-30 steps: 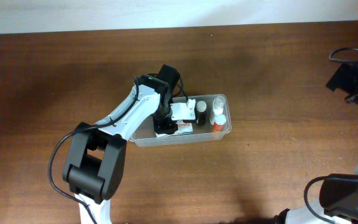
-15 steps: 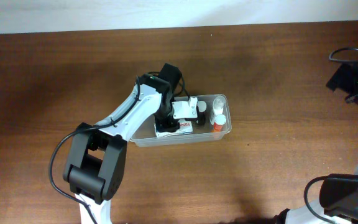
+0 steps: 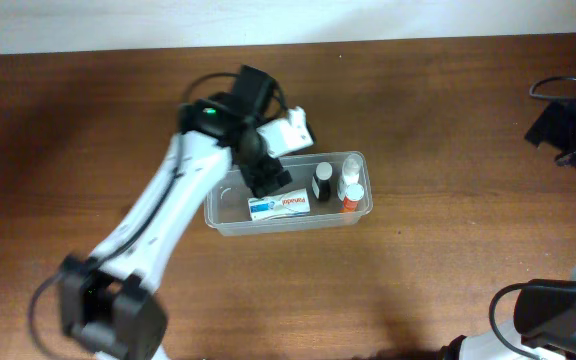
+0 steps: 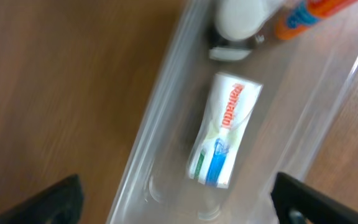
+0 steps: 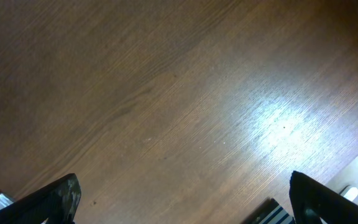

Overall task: Pack container
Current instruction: 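Move the left gripper over the gold Tiger Balm jar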

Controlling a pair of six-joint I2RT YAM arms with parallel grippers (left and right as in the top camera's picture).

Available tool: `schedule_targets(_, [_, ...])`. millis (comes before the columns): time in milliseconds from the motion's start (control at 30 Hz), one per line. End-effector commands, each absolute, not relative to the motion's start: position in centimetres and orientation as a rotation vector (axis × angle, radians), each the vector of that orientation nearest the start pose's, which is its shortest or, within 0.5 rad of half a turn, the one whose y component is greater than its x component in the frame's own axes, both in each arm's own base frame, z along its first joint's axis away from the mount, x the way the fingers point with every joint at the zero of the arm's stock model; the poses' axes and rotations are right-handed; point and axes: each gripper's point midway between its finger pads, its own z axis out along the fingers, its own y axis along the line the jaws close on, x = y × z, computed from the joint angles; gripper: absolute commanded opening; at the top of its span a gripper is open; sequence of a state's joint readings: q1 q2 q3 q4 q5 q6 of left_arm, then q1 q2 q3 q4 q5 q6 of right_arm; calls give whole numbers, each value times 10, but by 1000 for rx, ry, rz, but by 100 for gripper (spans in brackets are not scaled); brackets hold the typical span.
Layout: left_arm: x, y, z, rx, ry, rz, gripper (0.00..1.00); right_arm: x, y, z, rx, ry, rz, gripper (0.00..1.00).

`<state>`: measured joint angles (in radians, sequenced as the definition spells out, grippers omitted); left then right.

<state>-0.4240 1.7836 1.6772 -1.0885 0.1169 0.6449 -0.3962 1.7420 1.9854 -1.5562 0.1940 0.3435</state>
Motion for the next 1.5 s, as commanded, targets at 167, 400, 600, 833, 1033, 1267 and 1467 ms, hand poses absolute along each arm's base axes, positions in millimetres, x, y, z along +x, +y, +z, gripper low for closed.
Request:
schedule_targets(167, [363,-66,236,362,2693,-57,100,308,-166,270,1075,2620,-288,99])
schedule_targets(400, [349,-27,214,169,2824,-179,100,307,-166,270,1075,2620,-288,98])
schedule_targets(600, [352,0,180,17,2924,-178,99,307,-166,270,1075,2620,-288,98])
schedule_targets(833, [345,32,135,-186,3081,-202,100,308,-166,270,1075,2620,-288,98])
schedule_targets(1033, [325,59,106,-364,3233,-83,99,307,-166,270,1075,2620,-288,98])
schedule_targets(1267, [315,60,83,-435,3266,-47,98,307,-166,270,1075,2620,-288,99])
schedule_targets(1467, [307,59,51,-454,3269,-47,98,307,-166,270,1075,2620,-288,98])
